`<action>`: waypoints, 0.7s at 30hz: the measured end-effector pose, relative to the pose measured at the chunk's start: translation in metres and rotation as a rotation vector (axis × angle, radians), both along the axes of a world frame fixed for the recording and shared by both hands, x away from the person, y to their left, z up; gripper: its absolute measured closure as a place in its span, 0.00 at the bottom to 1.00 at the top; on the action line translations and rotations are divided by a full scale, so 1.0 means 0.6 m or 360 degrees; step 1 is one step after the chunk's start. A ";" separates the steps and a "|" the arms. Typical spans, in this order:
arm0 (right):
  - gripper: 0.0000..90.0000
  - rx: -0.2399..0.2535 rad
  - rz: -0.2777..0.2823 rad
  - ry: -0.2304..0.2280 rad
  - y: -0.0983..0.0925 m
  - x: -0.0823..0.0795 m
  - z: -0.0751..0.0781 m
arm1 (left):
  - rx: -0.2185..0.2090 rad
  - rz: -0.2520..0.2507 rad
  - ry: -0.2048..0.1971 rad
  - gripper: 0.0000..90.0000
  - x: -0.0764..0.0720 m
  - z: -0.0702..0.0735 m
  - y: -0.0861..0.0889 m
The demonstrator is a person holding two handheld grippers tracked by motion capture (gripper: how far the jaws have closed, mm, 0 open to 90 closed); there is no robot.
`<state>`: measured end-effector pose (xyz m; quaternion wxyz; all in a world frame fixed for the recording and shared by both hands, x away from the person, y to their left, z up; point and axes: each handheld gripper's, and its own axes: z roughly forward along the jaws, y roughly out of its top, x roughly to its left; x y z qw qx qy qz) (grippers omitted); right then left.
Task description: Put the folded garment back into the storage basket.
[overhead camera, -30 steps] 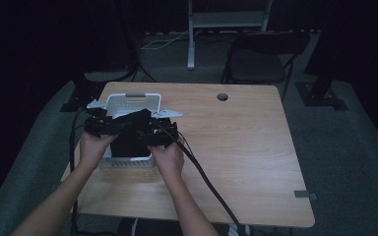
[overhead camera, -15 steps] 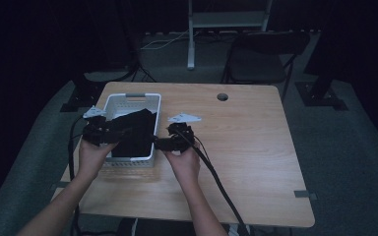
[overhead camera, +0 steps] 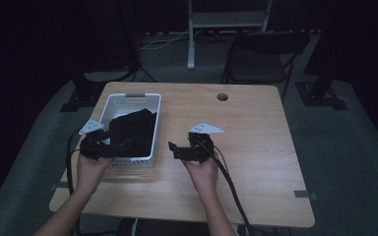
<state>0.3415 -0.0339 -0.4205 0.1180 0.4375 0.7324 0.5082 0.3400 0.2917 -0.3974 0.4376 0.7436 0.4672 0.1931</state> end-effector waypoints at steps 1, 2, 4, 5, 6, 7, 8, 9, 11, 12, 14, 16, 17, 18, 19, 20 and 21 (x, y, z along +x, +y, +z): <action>0.18 0.0000 0.0000 0.0000 0.000 0.000 0.000 | 0.0000 0.0000 0.0000 0.13 0.000 0.000 0.000; 0.19 0.0004 -0.0010 0.0001 -0.006 -0.004 -0.001 | -0.0011 -0.0003 0.0010 0.13 -0.001 -0.004 -0.002; 0.18 0.0013 -0.0023 -0.0007 -0.020 -0.013 -0.006 | -0.0020 0.0001 0.0015 0.13 -0.004 -0.010 -0.003; 0.18 0.0009 -0.0029 -0.0002 -0.025 -0.017 -0.008 | -0.0025 0.0002 0.0010 0.13 -0.006 -0.012 -0.004; 0.18 0.0016 -0.0026 -0.0005 -0.031 -0.022 -0.011 | -0.0034 0.0001 0.0009 0.13 -0.008 -0.014 -0.003; 0.18 0.0021 -0.0033 -0.0001 -0.036 -0.025 -0.013 | -0.0053 0.0002 0.0008 0.13 -0.011 -0.016 -0.002; 0.18 0.0015 -0.0047 -0.0001 -0.044 -0.030 -0.016 | -0.0043 0.0011 -0.0009 0.13 -0.014 -0.018 -0.001; 0.18 0.0024 -0.0062 -0.0003 -0.054 -0.034 -0.018 | -0.0041 0.0007 -0.0024 0.13 -0.016 -0.018 0.001; 0.18 0.0041 -0.0092 -0.0004 -0.067 -0.038 -0.020 | -0.0052 0.0012 -0.0032 0.13 -0.017 -0.018 0.002; 0.18 0.0047 -0.0108 -0.0006 -0.073 -0.041 -0.020 | -0.0058 0.0003 -0.0024 0.13 -0.017 -0.018 0.002; 0.18 0.0037 -0.0121 -0.0015 -0.083 -0.046 -0.021 | -0.0048 -0.0002 -0.0043 0.13 -0.023 -0.016 0.000; 0.18 0.0029 -0.0144 -0.0019 -0.095 -0.054 -0.022 | -0.0038 -0.0025 -0.0067 0.13 -0.034 -0.015 -0.003; 0.18 0.0038 -0.0157 -0.0025 -0.104 -0.059 -0.024 | -0.0045 -0.0031 -0.0074 0.13 -0.039 -0.015 -0.002; 0.18 0.0041 -0.0172 -0.0026 -0.109 -0.062 -0.024 | -0.0063 -0.0039 -0.0087 0.13 -0.048 -0.014 -0.002; 0.18 0.0048 -0.0187 -0.0036 -0.118 -0.067 -0.025 | -0.0066 -0.0043 -0.0098 0.13 -0.053 -0.014 -0.001; 0.18 0.0054 -0.0200 -0.0037 -0.123 -0.070 -0.025 | -0.0080 -0.0050 -0.0116 0.13 -0.061 -0.013 0.000; 0.18 0.0046 -0.0225 -0.0040 -0.134 -0.076 -0.026 | -0.0088 -0.0058 -0.0127 0.13 -0.067 -0.013 0.001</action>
